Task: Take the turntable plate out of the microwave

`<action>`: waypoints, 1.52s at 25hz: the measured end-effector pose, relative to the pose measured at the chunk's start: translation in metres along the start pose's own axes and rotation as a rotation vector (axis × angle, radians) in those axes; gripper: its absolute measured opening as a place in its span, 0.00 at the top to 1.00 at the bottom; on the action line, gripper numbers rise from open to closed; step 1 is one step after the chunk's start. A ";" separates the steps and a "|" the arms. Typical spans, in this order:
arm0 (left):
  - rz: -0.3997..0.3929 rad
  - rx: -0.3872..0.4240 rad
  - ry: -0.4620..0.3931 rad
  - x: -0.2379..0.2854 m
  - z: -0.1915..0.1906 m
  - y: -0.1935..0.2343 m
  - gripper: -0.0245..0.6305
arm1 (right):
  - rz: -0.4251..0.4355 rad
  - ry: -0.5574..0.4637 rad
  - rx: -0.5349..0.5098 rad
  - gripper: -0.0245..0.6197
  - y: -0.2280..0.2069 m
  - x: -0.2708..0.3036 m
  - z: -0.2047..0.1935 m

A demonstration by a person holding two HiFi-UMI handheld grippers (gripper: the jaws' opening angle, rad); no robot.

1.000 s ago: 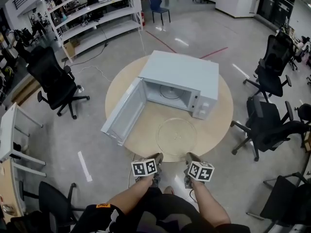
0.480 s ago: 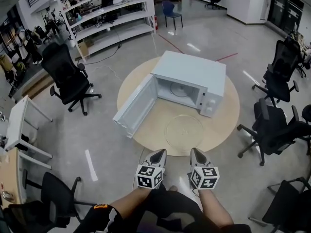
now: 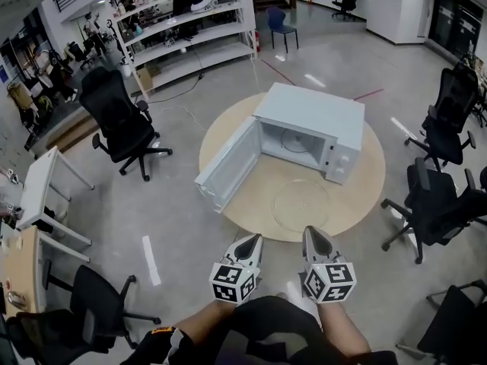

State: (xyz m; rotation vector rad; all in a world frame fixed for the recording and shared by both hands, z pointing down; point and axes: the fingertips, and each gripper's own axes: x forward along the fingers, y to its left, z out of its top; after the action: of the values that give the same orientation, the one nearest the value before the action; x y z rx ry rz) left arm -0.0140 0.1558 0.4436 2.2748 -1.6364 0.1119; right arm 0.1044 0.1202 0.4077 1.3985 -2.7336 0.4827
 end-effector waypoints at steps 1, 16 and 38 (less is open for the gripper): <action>-0.002 0.005 -0.007 -0.006 0.002 -0.002 0.89 | 0.003 -0.012 -0.010 0.93 0.005 -0.003 0.004; -0.073 0.015 0.005 -0.120 -0.005 0.002 0.89 | -0.038 0.009 -0.012 0.93 0.103 -0.052 -0.020; 0.121 -0.027 -0.090 -0.208 -0.049 -0.132 0.89 | 0.171 0.045 -0.226 0.93 0.105 -0.213 -0.032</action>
State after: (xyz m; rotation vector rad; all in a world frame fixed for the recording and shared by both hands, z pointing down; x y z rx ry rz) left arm 0.0457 0.3967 0.4073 2.1898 -1.8103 0.0163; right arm 0.1440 0.3539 0.3754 1.0963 -2.7793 0.1978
